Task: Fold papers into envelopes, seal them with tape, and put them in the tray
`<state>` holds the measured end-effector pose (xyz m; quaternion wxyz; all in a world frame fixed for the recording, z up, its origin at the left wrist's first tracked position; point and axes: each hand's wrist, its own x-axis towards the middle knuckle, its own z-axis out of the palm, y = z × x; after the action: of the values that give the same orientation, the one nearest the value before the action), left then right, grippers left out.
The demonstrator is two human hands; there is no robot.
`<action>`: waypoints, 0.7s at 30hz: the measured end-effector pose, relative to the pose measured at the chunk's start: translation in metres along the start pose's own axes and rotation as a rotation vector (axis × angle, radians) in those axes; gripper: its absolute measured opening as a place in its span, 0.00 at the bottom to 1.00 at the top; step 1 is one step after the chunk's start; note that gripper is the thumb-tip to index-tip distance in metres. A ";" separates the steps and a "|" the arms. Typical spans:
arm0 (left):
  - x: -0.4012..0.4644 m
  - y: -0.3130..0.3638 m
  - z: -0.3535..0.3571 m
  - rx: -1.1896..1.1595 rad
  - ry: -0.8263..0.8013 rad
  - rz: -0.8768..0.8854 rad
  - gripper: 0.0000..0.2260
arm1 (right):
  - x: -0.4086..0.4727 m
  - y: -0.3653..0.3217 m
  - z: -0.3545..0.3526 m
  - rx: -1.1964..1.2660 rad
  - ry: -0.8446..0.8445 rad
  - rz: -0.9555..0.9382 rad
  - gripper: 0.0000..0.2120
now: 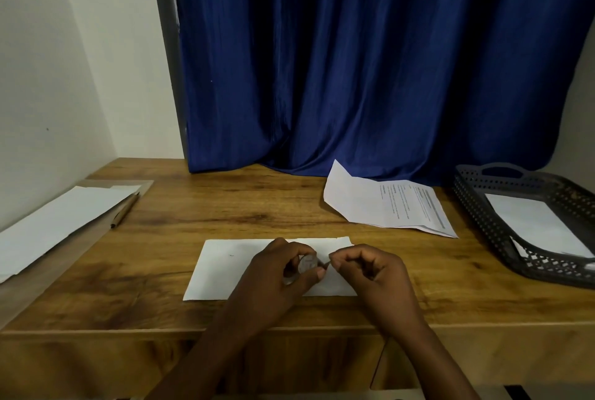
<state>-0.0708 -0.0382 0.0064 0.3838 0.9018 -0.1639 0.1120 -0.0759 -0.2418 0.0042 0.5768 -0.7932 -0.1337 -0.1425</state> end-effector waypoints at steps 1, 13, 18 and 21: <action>0.000 0.000 0.000 0.009 -0.014 0.010 0.12 | 0.000 -0.001 0.000 0.005 -0.011 0.004 0.05; -0.001 -0.003 -0.006 -0.174 -0.144 -0.005 0.17 | 0.005 -0.004 -0.006 0.220 -0.054 0.019 0.05; 0.001 -0.006 -0.010 -0.398 -0.095 -0.015 0.16 | 0.005 -0.003 -0.007 0.263 -0.108 0.018 0.02; 0.001 -0.008 -0.010 -0.448 -0.084 -0.015 0.20 | 0.005 -0.006 -0.007 0.286 -0.142 0.014 0.05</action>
<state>-0.0677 -0.0257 0.0085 0.5682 0.7991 -0.1938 0.0321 -0.0739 -0.2464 0.0135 0.6740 -0.7119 -0.1873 -0.0616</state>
